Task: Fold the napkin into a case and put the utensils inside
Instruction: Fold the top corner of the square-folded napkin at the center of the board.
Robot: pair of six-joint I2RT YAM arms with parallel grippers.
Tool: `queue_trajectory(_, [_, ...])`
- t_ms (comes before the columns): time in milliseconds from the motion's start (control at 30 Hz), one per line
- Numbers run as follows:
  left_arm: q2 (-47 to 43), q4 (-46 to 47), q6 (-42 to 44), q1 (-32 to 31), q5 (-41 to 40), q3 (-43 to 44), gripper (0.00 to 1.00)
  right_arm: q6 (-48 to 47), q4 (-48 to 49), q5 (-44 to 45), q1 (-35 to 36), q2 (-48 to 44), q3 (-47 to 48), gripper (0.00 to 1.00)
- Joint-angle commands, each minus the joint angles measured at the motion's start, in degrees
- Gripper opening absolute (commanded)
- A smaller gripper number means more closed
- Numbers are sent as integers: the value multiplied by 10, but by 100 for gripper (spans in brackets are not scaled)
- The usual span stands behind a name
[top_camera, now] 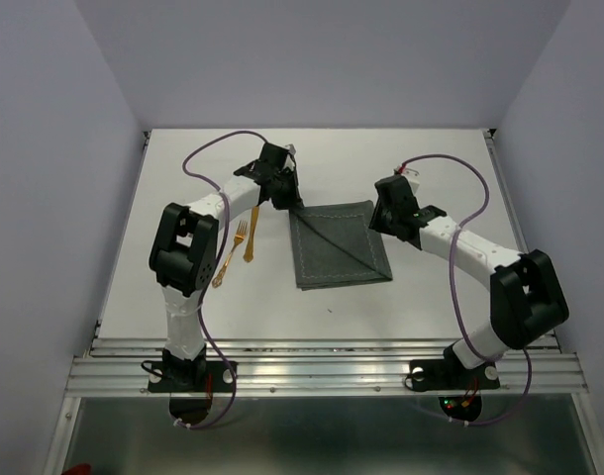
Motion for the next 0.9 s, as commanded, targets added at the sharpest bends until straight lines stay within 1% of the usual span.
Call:
queue_trajectory(0, [13,3,14,6,-20,5,0,-59,8,-17,-21,63,80,37])
queue_trajectory(100, [26,9,15,7,-24,13,0,-78,8,-39,-43,99,122,38])
queue_trajectory(133, [28,11,15,8,-23,15,0,-85,7,-44,-43,123,139,38])
queue_trajectory(233, [43,8,19,8,-29,30,0,-96,8,-60,-55,164,158,40])
queue_trajectory(300, [47,5,20,8,-35,32,0,-105,7,-69,-55,180,173,42])
queue_trajectory(533, [26,2,19,8,-39,29,0,-122,8,-84,-60,226,209,43])
queue_trajectory(733, [5,-4,21,8,-38,26,0,-120,7,-102,-60,258,227,41])
queue_trajectory(833, [-5,-4,21,8,-37,22,0,-119,8,-102,-60,275,235,36])
queue_trajectory(867, [-8,-5,21,8,-37,22,0,-119,8,-103,-60,280,237,36])
